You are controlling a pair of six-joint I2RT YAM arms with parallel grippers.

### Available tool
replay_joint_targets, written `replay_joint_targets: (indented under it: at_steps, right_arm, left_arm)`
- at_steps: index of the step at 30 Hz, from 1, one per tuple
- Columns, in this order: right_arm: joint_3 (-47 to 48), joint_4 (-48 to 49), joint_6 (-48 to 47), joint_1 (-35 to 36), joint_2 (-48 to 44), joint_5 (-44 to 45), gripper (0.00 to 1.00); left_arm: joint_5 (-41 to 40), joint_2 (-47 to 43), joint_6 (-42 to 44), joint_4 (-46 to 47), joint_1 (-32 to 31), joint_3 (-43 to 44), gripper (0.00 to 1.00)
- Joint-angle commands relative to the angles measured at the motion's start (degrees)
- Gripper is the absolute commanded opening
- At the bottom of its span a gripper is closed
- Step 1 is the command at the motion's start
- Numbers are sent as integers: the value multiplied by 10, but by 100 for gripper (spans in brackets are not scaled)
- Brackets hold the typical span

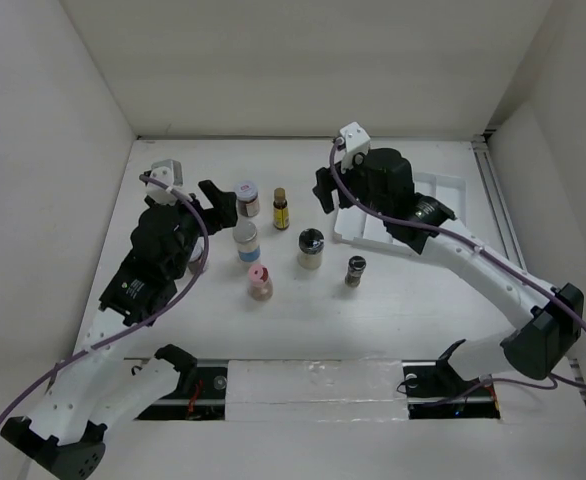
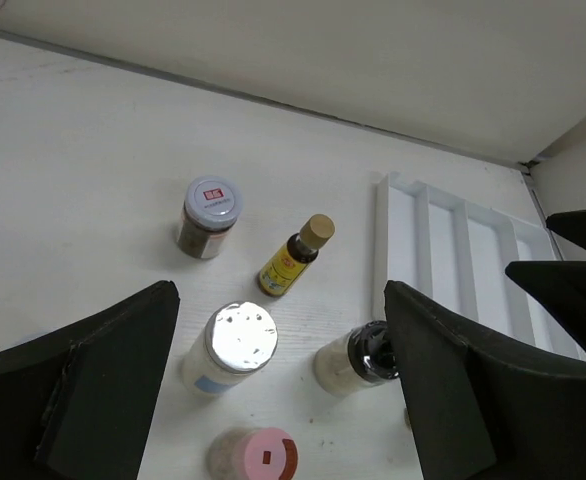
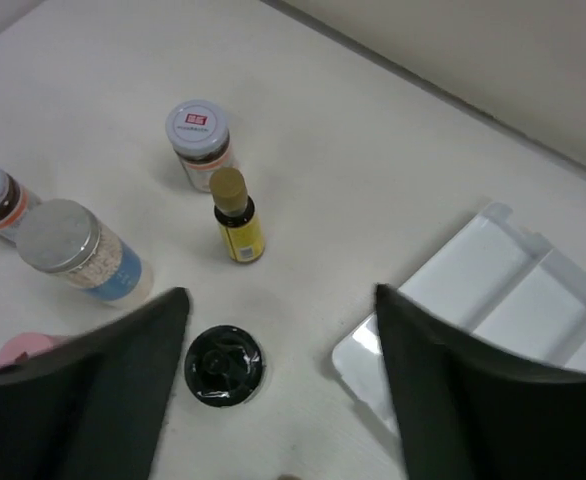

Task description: Organize the condiment bottles

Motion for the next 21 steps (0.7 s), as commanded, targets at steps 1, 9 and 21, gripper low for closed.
replay_joint_targets:
  at_steps: [1,9,21]
  right_arm:
    - [10,44,-6,15,-28,-9,81]
    - [70,59,-26,74,24,-78,0]
    - [119,75,-32,136,150,-171,100]
  left_arm:
    - [-13,-5,14,26,2,-3,80]
    - [-54,-53,1,49,14,-36,38]
    - [-146,-59,-23,30,19,-36,76]
